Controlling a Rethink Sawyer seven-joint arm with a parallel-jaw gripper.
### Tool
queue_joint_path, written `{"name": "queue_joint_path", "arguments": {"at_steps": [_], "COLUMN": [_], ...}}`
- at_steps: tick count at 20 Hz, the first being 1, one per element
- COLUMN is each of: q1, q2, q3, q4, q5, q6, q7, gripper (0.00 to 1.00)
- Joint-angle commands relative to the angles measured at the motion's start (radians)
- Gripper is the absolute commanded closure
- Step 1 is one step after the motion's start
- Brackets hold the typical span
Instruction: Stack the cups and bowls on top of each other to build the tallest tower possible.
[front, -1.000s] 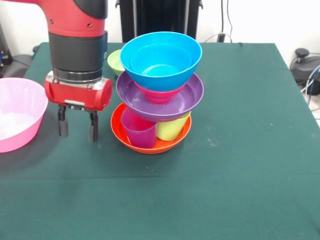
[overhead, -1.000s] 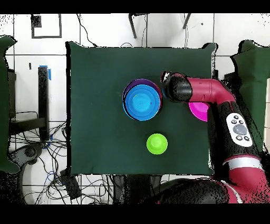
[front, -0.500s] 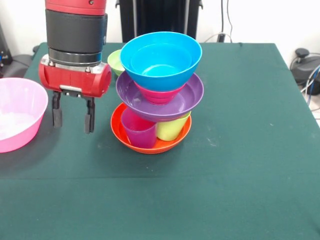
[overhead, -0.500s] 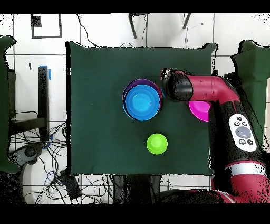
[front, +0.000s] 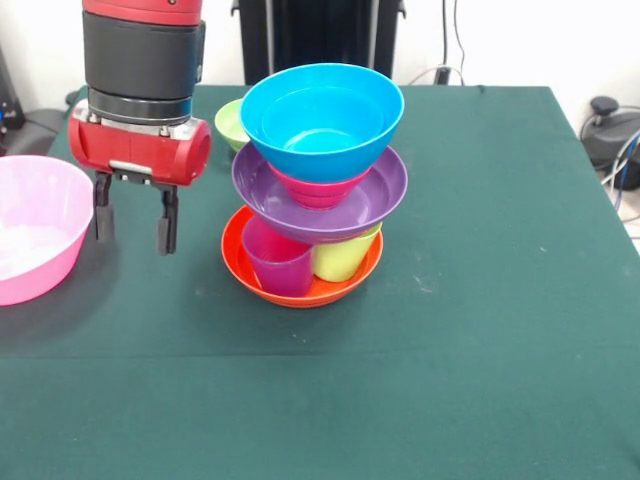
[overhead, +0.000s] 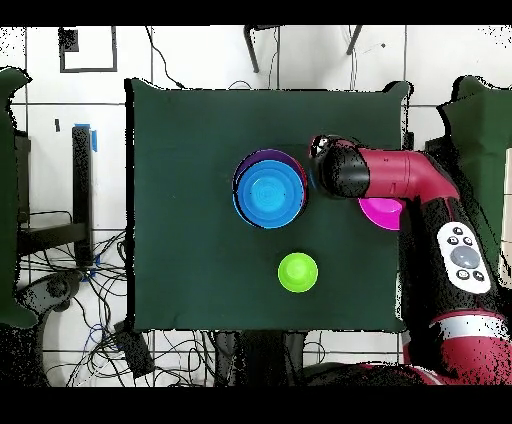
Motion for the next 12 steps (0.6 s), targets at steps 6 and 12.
{"name": "queue_joint_path", "arguments": {"at_steps": [6,12], "q1": [0.051,0.048], "q2": [0.029,0.004], "q3": [-0.137,-0.154], "q4": [0.108,0.106], "q5": [-0.121,-0.124], "q6": [-0.046,-0.013], "q7": [0.017,-0.034], "gripper": [0.0,0.0]}}
